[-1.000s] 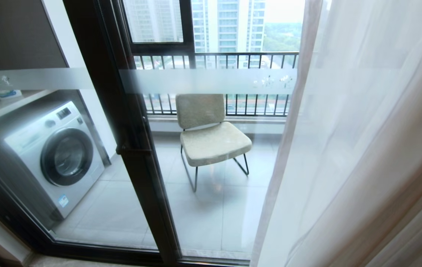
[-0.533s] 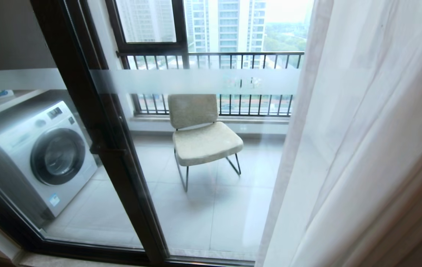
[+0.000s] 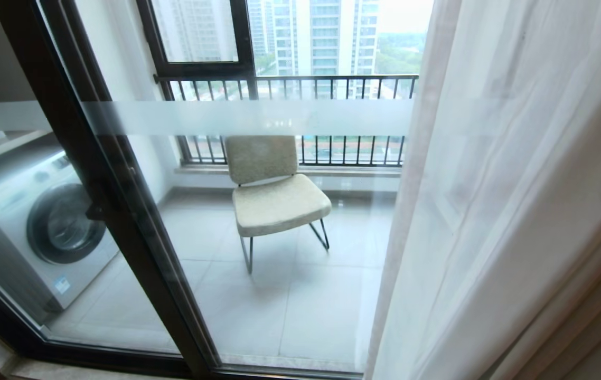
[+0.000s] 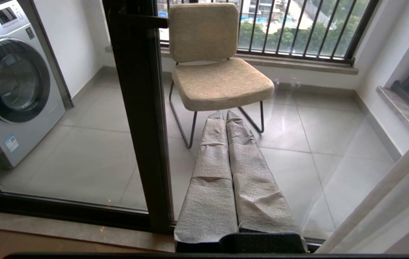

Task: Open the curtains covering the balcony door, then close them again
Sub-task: Pull the inner curtains open on both sides

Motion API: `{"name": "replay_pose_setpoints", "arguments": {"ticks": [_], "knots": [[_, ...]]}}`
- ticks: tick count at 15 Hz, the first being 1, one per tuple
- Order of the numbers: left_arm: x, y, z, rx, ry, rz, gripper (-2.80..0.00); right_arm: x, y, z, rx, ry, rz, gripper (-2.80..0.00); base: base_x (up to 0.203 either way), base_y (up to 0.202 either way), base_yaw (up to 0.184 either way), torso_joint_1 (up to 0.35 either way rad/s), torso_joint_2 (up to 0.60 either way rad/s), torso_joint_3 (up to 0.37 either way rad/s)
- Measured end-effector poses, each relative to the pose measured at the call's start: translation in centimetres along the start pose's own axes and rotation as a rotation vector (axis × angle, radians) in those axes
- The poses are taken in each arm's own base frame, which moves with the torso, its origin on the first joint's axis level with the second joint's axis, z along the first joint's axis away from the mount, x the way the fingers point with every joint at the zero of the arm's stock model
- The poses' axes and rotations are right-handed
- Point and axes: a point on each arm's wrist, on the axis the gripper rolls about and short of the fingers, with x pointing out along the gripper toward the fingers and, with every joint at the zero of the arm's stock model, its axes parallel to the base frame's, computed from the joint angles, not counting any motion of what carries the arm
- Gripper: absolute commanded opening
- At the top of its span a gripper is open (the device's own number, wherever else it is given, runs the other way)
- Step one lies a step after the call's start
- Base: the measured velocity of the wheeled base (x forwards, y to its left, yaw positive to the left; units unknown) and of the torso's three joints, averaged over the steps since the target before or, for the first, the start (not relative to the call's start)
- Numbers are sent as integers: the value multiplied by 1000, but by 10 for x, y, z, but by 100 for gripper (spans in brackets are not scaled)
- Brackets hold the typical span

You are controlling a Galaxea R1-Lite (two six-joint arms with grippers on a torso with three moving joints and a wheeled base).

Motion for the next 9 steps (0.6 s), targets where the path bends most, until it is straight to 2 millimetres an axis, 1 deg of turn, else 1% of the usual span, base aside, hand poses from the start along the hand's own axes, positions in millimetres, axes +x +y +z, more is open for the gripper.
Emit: {"name": "replay_pose_setpoints", "arguments": {"ticks": [9], "knots": [[0,0,0,0,0,-1,-280,-2,-1,2,0,-4,-3,-280,0,0,0,0,0,0]]}}
